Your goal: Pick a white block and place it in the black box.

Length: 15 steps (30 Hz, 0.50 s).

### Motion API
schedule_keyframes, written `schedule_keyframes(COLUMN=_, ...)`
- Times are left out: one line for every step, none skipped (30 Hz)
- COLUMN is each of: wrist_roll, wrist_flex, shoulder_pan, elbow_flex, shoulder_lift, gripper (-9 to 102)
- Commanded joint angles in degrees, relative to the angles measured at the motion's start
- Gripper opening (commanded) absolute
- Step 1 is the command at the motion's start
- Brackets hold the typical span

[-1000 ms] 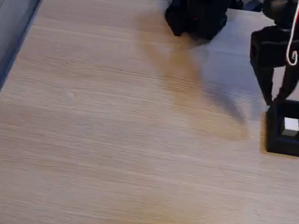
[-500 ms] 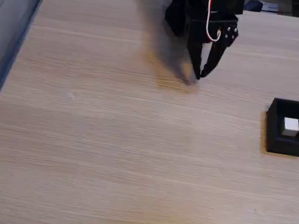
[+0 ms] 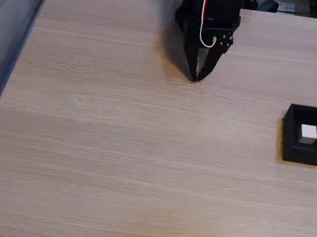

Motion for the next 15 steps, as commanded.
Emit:
schedule_keyframes(wrist_roll=2.5, wrist_flex=2.0, shoulder_pan=-1.0, elbow_flex=0.8, shoulder_lift=2.5, gripper=0)
schedule_keyframes(wrist_roll=2.6, wrist_flex=2.0, shoulder_pan=-1.1, elbow_flex=0.8, shoulder_lift=2.5, gripper=0)
schedule_keyframes(wrist_roll=2.9, wrist_flex=2.0, shoulder_pan=-1.1, elbow_flex=0.8, shoulder_lift=2.5, gripper=0)
schedule_keyframes(wrist_roll=3.3, wrist_flex=2.1, shoulder_pan=-1.1, elbow_flex=0.8, shoulder_lift=2.5, gripper=1)
schedule_keyframes(wrist_roll=3.5, wrist_flex=2.1, shoulder_pan=-1.1, elbow_flex=0.8, shoulder_lift=2.5, gripper=1)
schedule_keyframes(wrist_roll=3.5, wrist_flex=2.1, shoulder_pan=-1.1, elbow_flex=0.8, shoulder_lift=2.6, gripper=1)
schedule_keyframes(wrist_roll=3.5, wrist_flex=2.1, shoulder_pan=-1.1, elbow_flex=0.8, shoulder_lift=2.6, gripper=1)
schedule_keyframes(wrist_roll=3.5, wrist_flex=2.1, shoulder_pan=-1.1, elbow_flex=0.8, shoulder_lift=2.6, gripper=2)
schedule_keyframes(wrist_roll=3.5, wrist_flex=2.1, shoulder_pan=-1.1, elbow_flex=0.8, shoulder_lift=2.6, gripper=2)
schedule_keyframes(wrist_roll=3.5, wrist_flex=2.1, shoulder_pan=-1.1, elbow_flex=0.8, shoulder_lift=2.6, gripper=1)
schedule_keyframes(wrist_roll=3.6, wrist_flex=2.1, shoulder_pan=-1.1, elbow_flex=0.8, shoulder_lift=2.6, gripper=1)
schedule_keyframes(wrist_roll=3.6, wrist_flex=2.1, shoulder_pan=-1.1, elbow_flex=0.8, shoulder_lift=2.6, gripper=1)
schedule_keyframes(wrist_roll=3.6, wrist_flex=2.1, shoulder_pan=-1.1, elbow_flex=0.8, shoulder_lift=2.6, gripper=1)
schedule_keyframes(wrist_roll=3.6, wrist_flex=2.1, shoulder_pan=-1.1, elbow_flex=0.8, shoulder_lift=2.6, gripper=0)
schedule_keyframes(wrist_roll=3.6, wrist_flex=2.1, shoulder_pan=-1.1, elbow_flex=0.8, shoulder_lift=2.6, gripper=0)
